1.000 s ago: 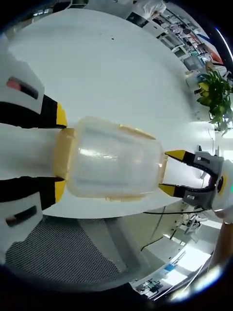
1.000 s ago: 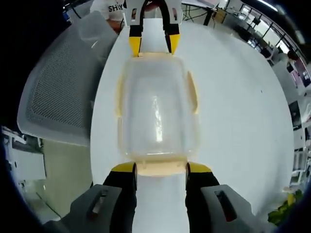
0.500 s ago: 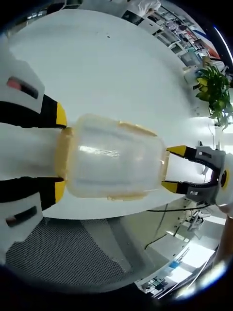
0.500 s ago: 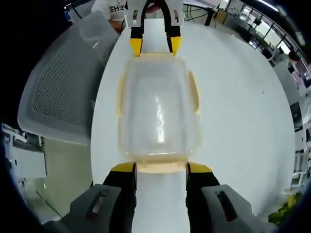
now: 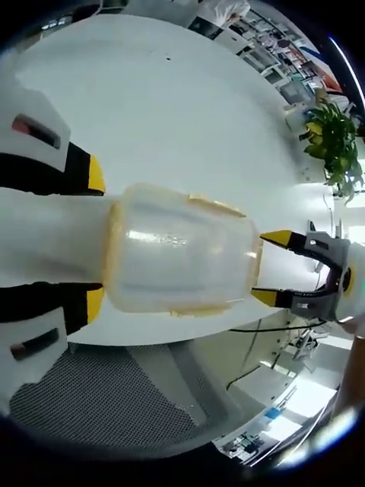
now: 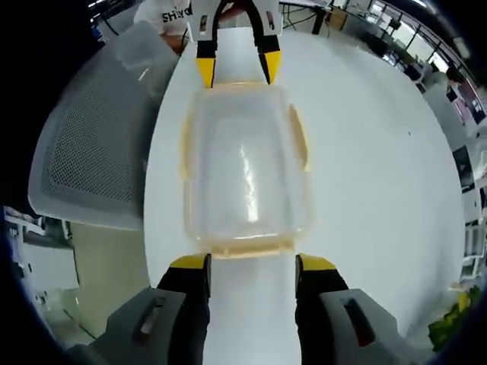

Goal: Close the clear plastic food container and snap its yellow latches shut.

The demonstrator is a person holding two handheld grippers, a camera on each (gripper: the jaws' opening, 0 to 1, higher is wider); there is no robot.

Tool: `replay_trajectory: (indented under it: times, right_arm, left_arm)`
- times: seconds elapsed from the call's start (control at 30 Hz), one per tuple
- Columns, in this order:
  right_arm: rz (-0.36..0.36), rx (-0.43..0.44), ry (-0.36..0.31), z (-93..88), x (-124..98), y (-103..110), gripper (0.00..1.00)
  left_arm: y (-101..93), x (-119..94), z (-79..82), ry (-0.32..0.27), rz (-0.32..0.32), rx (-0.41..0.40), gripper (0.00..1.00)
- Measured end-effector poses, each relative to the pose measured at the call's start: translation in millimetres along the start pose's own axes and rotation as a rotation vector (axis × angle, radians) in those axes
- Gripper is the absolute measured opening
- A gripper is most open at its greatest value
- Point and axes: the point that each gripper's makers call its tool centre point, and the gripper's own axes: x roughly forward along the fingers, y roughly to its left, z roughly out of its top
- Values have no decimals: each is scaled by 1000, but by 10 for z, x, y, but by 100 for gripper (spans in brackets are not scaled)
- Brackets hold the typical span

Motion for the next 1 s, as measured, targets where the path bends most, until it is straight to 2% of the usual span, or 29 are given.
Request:
replay_trajectory:
  times: [0.27,0.43,0.5,0.6,0.67,0.77,0.8,0.87,0.9,1.0]
  right_arm:
    - [0,61,-17,-1,-48,1,40]
    - [-13,207,-67,0,-72,-13,40]
    - [4,286,-114,8,-78,32,39]
    - [-14,337,-126,-71,-116,40,39]
    - [-29,413,-162,-88,-162,36,39]
    - [-51,518,-179,-128,-203,4,39]
    - [-54,524,-196,-107,-212,-5,39]
    - [-54,599,-237,-46,-231,-13,38]
    - [-50,632,-267,8,-247,-15,38]
    - [-54,673,-293,84,-253,-21,39]
  left_arm:
    - [11,-20,5,-14,1,-35,39]
    - [-49,-57,-12,-43,-24,-111,39]
    - [-77,-79,-11,-63,-31,-144,39]
    - [-85,-109,-36,-80,-35,-208,39]
    - [-80,-146,-48,-102,-33,-278,39]
    - [-76,-182,-36,-153,-52,-399,39]
    - [-72,-185,-23,-178,-62,-451,39]
    - [-40,-185,-20,-208,-60,-521,38]
    - [-25,-187,-25,-215,-54,-538,38]
    - [11,-204,-29,-234,-44,-586,38]
